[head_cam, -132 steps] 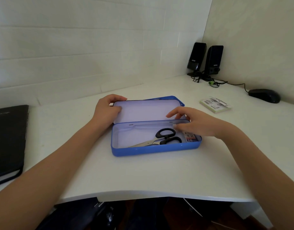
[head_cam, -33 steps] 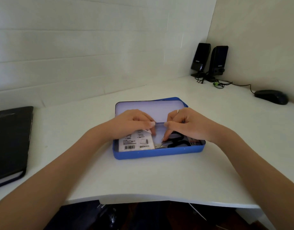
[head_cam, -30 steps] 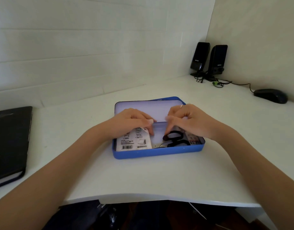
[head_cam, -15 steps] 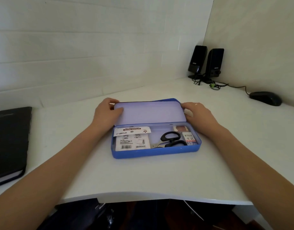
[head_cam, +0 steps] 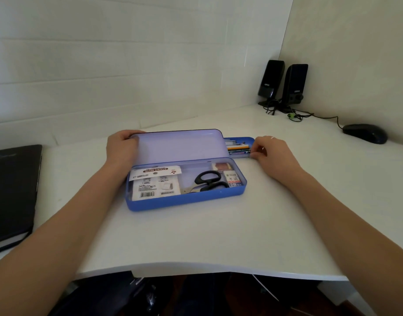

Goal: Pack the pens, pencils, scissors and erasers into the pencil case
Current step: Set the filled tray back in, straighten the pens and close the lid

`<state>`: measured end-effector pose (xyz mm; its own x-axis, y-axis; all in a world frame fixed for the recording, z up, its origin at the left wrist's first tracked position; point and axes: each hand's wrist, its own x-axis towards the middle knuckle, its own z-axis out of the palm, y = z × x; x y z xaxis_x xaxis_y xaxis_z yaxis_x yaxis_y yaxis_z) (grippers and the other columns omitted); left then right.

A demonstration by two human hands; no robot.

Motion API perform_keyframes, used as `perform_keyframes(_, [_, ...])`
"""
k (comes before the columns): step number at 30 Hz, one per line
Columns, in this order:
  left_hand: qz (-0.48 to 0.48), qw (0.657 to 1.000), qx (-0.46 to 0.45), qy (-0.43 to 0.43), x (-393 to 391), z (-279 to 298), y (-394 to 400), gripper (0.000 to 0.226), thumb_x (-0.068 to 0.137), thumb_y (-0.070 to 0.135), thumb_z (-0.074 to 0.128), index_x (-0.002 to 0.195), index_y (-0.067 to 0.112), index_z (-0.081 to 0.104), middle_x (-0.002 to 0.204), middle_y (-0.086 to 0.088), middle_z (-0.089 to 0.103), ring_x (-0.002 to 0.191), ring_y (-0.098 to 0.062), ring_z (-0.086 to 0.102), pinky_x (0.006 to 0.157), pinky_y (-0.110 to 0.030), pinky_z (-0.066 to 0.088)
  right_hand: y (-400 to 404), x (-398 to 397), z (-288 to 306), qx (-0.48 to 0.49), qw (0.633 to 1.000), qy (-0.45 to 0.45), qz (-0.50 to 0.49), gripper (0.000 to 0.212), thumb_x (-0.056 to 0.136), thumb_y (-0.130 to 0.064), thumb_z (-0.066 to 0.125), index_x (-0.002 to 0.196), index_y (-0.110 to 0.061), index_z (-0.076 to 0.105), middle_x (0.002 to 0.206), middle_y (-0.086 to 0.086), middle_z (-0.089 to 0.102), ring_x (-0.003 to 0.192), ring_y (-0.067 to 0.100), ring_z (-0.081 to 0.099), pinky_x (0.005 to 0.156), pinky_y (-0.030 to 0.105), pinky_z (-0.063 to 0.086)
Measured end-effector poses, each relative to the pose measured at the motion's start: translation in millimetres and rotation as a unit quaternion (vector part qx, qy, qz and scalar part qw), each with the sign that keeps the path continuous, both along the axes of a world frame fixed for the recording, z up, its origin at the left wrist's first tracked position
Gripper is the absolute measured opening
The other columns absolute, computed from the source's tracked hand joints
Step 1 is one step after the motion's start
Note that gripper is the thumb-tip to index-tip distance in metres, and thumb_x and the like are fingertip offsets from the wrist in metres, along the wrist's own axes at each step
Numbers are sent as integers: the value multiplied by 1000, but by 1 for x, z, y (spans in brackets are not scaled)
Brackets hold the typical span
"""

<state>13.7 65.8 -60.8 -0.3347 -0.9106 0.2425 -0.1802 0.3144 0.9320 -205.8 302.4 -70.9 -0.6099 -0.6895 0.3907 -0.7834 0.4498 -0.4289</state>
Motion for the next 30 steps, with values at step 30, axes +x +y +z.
perform_keyframes(30, [38, 994, 91, 56, 10, 4, -22, 36, 83, 2, 44, 108, 13, 67, 110, -6, 65, 96, -23, 58, 75, -25, 49, -6, 52, 24, -182, 978, -56, 84, 15, 80, -1, 64, 73, -14, 62, 72, -15, 57, 65, 6, 47, 70, 34, 51])
